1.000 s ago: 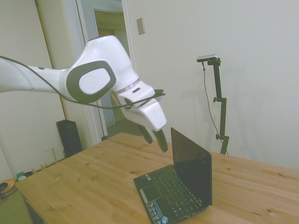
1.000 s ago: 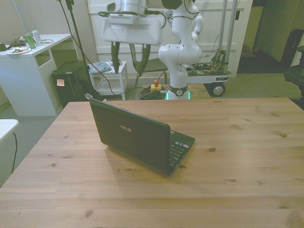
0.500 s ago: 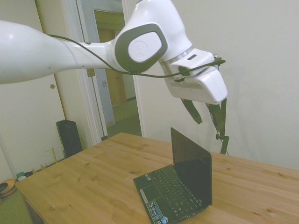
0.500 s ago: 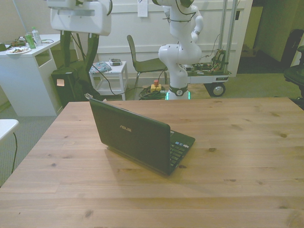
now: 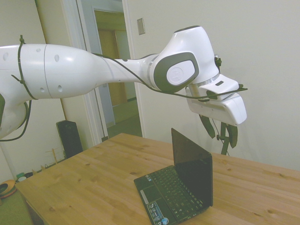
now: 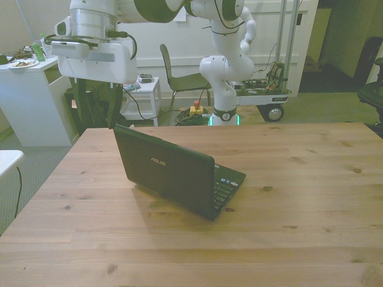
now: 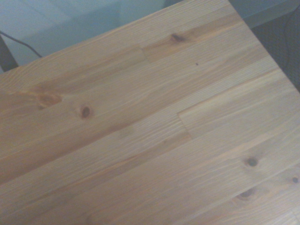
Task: Close the laptop
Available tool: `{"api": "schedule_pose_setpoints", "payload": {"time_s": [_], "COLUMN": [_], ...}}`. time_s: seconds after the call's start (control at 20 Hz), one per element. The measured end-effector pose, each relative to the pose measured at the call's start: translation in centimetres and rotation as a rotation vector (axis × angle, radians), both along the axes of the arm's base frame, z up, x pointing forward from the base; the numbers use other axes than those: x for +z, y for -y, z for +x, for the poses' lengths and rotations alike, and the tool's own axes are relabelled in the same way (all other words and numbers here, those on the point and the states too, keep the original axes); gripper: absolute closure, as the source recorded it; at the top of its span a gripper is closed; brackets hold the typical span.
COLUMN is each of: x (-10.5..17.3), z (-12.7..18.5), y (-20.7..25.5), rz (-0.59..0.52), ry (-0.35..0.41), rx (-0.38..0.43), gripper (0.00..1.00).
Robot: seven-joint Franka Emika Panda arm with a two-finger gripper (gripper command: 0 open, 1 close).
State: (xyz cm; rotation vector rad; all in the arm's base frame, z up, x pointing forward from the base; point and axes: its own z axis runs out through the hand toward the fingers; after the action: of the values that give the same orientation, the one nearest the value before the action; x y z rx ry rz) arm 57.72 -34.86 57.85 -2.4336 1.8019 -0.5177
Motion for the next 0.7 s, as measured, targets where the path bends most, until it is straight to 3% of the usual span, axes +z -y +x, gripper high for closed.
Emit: {"api": "schedule_pose_setpoints", "payload": {"time_s": [0.25, 0.7], "x": [-1.8, -1.9], "z": [0.3, 0.6], "y": [-1.1, -1.6], "rz": [0.025, 0.030], "ry": [-0.023, -0.021], "rx": [0.015, 0.021], "gripper": [1.00, 1.00]}}
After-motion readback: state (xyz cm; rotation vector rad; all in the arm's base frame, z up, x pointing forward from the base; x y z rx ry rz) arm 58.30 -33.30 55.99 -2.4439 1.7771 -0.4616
